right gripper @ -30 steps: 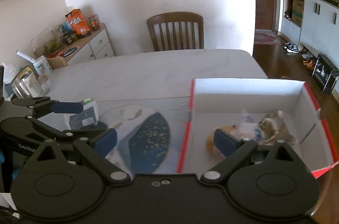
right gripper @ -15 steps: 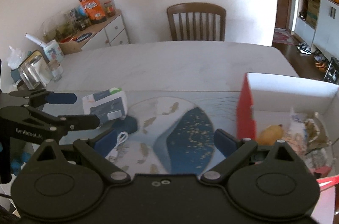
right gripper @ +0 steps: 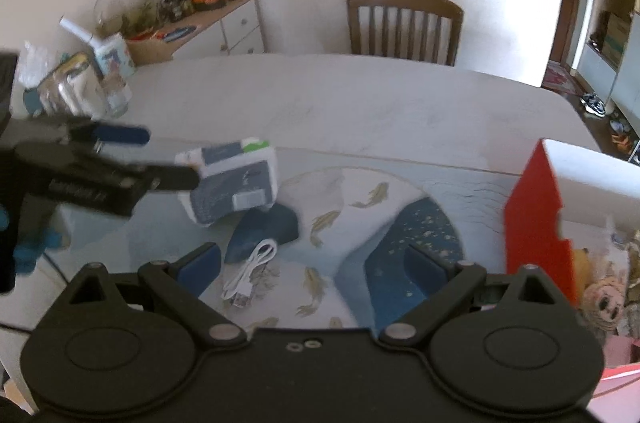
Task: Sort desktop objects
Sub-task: 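Close left gripper on white snack bag while right gripper closes on white cable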
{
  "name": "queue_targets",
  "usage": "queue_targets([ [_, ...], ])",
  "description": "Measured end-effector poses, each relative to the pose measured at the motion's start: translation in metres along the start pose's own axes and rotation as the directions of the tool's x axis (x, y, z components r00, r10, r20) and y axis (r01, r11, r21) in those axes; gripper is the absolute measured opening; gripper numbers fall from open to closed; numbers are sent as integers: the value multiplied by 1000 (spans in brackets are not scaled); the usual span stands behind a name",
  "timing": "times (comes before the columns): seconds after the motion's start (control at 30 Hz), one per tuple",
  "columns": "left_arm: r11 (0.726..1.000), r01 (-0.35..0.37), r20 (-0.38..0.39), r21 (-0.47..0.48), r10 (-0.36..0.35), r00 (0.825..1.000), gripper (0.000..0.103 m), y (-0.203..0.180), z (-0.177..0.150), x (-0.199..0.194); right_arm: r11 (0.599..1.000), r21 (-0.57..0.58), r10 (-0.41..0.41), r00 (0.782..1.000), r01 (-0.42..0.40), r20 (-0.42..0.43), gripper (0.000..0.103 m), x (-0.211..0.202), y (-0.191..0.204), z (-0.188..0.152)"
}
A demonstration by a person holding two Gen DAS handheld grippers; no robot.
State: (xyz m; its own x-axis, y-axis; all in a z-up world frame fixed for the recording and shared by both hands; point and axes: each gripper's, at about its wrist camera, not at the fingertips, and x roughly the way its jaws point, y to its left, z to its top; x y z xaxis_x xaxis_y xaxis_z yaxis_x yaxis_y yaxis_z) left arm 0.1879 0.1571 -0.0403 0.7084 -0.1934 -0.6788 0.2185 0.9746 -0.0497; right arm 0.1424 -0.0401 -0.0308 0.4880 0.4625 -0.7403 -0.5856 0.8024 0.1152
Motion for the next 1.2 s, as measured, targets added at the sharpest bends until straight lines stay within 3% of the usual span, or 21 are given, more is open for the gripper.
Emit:
queue_targets([
  [0.3,999,-25,-28,40,26,999,103,14,-6,34,999,-34,0,998,-2,-69,98,41,30,-11],
  [0.8,997,14,-96,77,-6,995,103,20,-5,77,999,-50,-17,990,10,-141,96,93,49,-18],
  [1.2,995,39,-121,87,-29,992,102,18,-10,92,994,-108,-35,983,15,-181,87,119,58,-19],
])
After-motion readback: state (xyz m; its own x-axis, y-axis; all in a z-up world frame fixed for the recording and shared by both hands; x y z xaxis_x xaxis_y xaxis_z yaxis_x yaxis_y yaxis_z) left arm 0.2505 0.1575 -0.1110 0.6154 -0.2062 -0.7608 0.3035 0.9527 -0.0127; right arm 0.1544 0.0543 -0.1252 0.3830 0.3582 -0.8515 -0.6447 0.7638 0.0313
